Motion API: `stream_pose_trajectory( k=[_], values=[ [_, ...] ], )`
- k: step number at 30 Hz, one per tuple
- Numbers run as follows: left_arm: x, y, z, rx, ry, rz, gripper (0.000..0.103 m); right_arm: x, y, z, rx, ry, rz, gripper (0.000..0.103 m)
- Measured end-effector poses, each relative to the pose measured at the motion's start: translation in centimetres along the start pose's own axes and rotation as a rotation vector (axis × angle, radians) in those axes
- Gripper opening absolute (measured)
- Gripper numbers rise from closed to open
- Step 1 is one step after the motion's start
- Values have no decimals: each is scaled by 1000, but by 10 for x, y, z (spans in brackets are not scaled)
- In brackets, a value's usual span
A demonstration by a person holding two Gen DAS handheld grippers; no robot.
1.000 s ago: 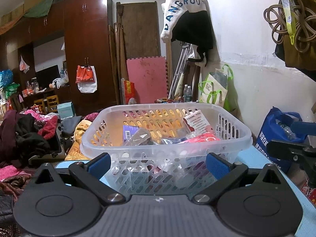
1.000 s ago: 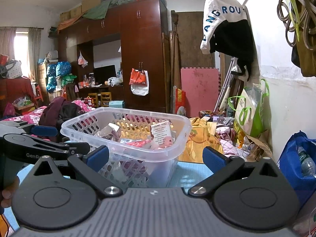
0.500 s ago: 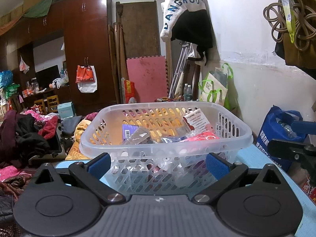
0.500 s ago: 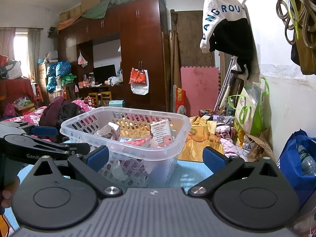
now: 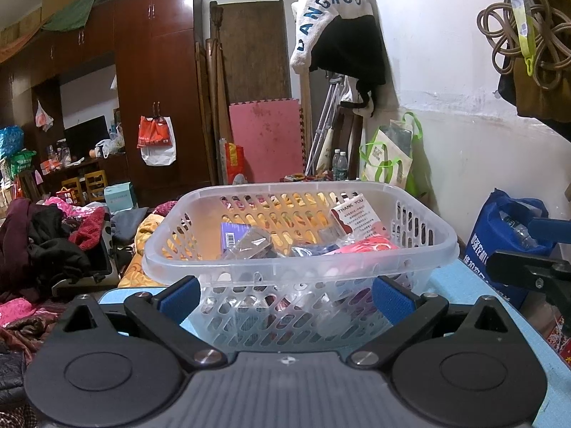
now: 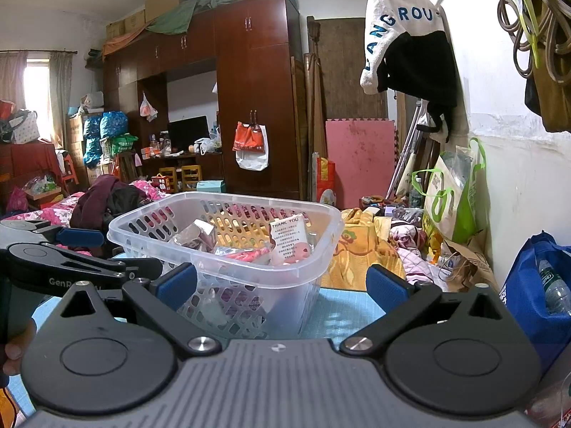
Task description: Organize objects
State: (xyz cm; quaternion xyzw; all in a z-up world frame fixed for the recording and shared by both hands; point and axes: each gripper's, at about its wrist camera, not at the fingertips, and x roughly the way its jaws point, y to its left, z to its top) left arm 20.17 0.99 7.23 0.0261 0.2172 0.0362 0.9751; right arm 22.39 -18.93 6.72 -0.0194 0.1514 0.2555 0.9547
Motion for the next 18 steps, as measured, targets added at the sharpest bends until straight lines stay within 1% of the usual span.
stream_pose_trajectory(
  k=[18],
  values=[
    [0,-5,4,18,-21,25,103,2,0,-6,3,8,0,103]
  ],
)
